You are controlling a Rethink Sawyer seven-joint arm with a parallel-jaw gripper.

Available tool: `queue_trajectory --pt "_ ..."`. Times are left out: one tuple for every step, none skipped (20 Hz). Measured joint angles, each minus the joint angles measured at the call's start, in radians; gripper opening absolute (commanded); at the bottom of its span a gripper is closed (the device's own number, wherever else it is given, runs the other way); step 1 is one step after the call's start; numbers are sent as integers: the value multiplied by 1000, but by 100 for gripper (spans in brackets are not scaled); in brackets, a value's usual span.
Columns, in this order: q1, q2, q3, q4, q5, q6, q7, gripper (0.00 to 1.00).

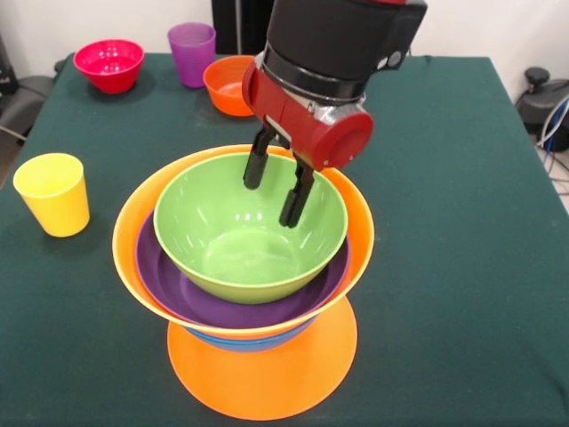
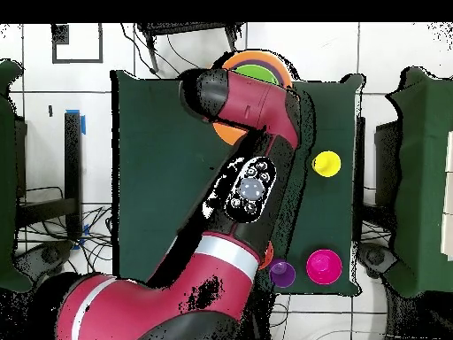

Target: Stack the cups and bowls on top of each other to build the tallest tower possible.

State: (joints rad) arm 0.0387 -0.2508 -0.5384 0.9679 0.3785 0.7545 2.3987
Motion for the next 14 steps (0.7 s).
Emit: queue_trajectory --pt "2 -9 0 11 0 0 0 100" --pt "3 -13 0 16 0 0 0 100" --pt "5 -22 0 29 0 0 0 100" --pt "7 -27 0 38 0 0 0 100" --pt "10 -36 0 54 0 0 0 100" --pt "12 -41 0 63 0 0 0 100" --pt "15 -50 0 80 0 0 0 100" --pt "17 -55 0 89 0 0 0 100" --pt "23 -71 0 121 0 0 0 100" --pt "25 -76 0 130 0 0 0 100" --pt "27 -83 0 143 0 0 0 100" --pt "29 -93 0 160 0 0 0 100" --pt "30 -101 0 176 0 0 0 100" --pt "31 -110 0 191 0 0 0 100"
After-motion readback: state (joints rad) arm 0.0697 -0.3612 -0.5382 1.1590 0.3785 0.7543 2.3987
